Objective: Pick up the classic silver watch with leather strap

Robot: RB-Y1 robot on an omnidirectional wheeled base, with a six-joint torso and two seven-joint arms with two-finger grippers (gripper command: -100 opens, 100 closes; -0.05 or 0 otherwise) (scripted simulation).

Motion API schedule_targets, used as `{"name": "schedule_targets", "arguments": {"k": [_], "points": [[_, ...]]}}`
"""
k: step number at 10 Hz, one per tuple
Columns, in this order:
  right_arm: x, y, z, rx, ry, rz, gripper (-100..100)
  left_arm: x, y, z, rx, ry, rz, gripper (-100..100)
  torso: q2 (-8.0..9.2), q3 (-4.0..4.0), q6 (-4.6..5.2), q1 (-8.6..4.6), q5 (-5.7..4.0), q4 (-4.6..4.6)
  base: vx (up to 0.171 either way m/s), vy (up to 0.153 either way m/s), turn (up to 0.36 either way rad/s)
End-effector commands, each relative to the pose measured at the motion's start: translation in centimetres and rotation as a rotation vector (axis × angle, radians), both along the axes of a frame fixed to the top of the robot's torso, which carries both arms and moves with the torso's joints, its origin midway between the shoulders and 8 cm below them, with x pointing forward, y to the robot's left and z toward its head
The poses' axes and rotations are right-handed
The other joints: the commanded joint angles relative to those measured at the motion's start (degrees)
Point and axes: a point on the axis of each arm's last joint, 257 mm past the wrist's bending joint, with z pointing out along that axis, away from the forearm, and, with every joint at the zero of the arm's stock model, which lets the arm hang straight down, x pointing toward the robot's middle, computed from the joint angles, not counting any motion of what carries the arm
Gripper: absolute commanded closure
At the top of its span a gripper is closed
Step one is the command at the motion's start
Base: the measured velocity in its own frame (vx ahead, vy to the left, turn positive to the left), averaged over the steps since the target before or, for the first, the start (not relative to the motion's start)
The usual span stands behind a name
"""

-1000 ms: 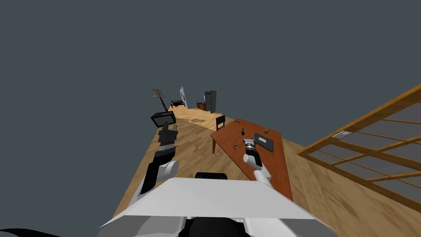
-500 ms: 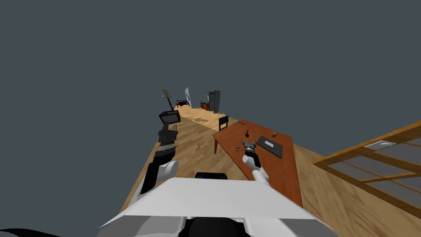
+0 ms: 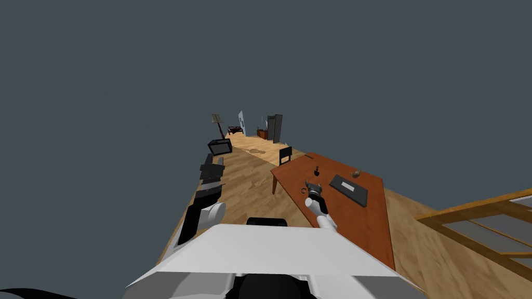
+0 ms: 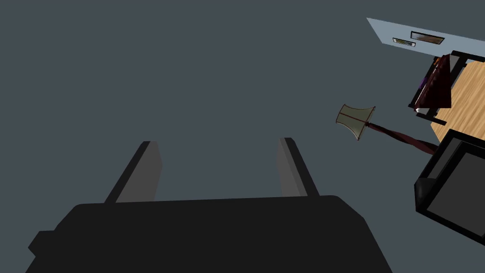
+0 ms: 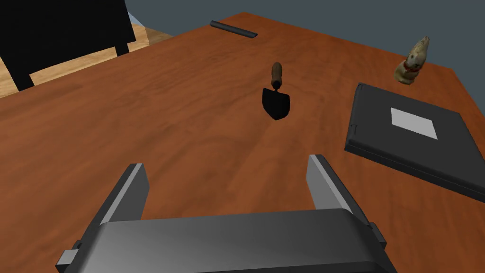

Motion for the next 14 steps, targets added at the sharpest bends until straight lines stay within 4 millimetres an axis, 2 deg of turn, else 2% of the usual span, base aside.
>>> {"name": "schedule_targets", "arguments": {"k": [1, 6, 9, 11, 14], "points": [[-1.5, 0.1, -3.0, 0.106, 0.018, -0.038, -100, 0.0, 0.0, 0.0, 0.0, 0.0, 0.0, 0, 0.0, 0.0, 0.0, 0.0, 0.0, 0.0, 0.016, -0.031, 0.19], [-5.8, 0.9, -10.6, 0.364, 0.067, -0.163, -100, 0.0, 0.0, 0.0, 0.0, 0.0, 0.0, 0, -0.07, -0.04, 0.03, 0.01, 0.0, -0.02, 0.024, -0.026, 0.141], [-6.7, 1.2, -11.7, 0.401, 0.077, -0.184, -100, 0.0, 0.0, 0.0, 0.0, 0.0, 0.0, 0, -0.06, -0.04, 0.03, 0.06, 0.01, -0.01, 0.021, -0.011, 0.046], [-8.8, 2.1, -14.4, 0.478, 0.106, -0.228, -100, 0.0, 0.0, 0.0, 0.0, 0.0, 0.0, 0, -0.05, -0.03, 0.04, 0.06, 0.02, -0.01, 0.033, -0.021, 0.074], [-8.7, 2.0, -14.3, 0.477, 0.102, -0.229, -100, 0.0, 0.0, 0.0, 0.0, 0.0, 0.0, 0, -0.05, -0.03, 0.05, 0.04, 0.02, -0.01, 0.019, -0.015, 0.019]]}}
